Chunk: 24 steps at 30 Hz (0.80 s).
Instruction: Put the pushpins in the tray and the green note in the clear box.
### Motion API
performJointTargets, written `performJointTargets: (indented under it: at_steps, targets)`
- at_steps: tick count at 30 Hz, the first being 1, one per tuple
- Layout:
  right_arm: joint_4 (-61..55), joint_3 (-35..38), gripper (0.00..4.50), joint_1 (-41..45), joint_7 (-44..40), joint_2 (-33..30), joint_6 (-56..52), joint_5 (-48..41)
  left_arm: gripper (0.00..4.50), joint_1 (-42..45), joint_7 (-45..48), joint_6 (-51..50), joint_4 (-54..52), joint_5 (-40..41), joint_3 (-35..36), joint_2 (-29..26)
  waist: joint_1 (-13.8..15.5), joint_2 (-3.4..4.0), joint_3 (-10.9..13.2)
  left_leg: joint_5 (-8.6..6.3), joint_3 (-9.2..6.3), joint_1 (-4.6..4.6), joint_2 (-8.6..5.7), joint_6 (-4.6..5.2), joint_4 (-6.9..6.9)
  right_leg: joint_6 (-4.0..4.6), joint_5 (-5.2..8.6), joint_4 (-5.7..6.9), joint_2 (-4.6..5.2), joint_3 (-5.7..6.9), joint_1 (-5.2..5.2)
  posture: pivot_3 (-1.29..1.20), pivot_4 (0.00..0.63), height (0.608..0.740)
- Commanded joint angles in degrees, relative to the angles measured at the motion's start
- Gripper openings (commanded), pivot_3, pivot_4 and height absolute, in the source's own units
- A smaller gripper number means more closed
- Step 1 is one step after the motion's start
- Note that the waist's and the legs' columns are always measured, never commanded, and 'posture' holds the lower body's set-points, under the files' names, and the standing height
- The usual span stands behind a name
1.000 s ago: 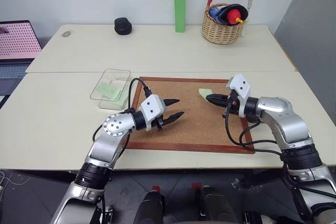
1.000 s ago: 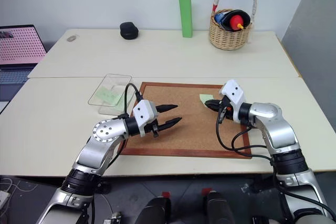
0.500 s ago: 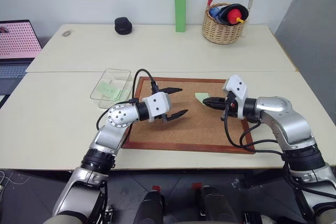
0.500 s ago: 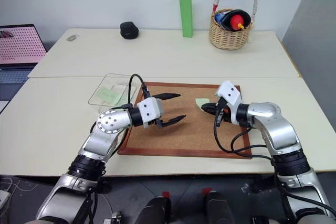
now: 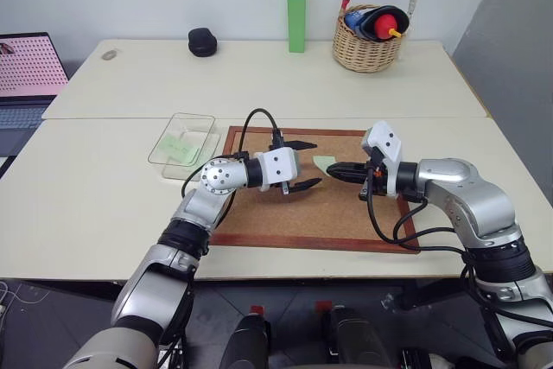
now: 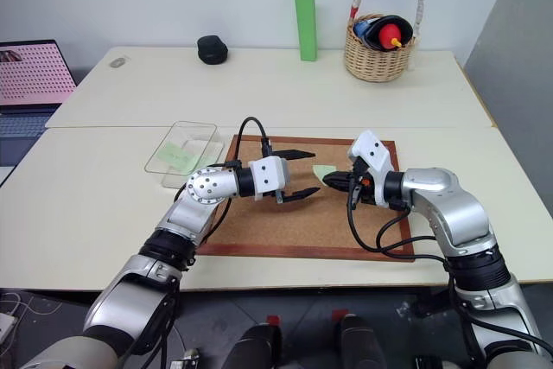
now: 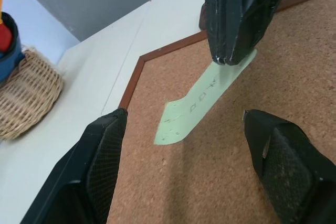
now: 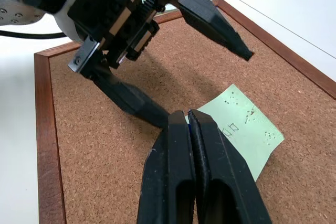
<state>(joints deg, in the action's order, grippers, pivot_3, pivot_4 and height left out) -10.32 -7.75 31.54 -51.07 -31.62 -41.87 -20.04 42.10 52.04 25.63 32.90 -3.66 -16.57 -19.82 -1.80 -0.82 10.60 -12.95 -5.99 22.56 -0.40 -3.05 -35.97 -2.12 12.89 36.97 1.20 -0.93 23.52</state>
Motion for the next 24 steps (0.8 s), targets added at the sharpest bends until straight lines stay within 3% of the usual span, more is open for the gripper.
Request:
performJointTargets:
  at_steps: [1, 19, 24]
  targets:
    - [-3.1, 1.5, 0.0, 1.6, 0.4, -0.1, -0.6, -1.9, 3.57, 2.7, 1.4, 2.9, 3.8, -0.6, -0.9, 1.0, 0.0, 0.0, 0.0, 0.0, 0.0, 0.0, 0.0, 0.0, 0.0, 0.0, 0.0, 0.0, 0.0, 0.0, 0.0, 0.0, 0.15, 0.74]
    - [-3.9, 1.4, 0.0, 2.0, 0.9, -0.3, -2.1, -3.7, 0.08, 5.5, 2.7, 6.4, 11.7, -1.1, -0.6, 3.4, 0.0, 0.0, 0.0, 0.0, -0.03, 0.02, -0.01, 0.0, -0.01, 0.0, 0.0, 0.01, 0.0, 0.01, 0.01, 0.0, 0.15, 0.74]
    - [-4.0, 1.3, 0.0, 1.9, 1.1, -0.4, -2.1, -4.0, 0.01, 4.4, 2.9, 6.1, 10.9, -1.3, -0.9, 3.5, 0.0, 0.0, 0.0, 0.0, -0.03, 0.02, -0.01, 0.0, -0.01, 0.0, 0.0, 0.02, 0.0, 0.01, 0.01, 0.0, 0.15, 0.74]
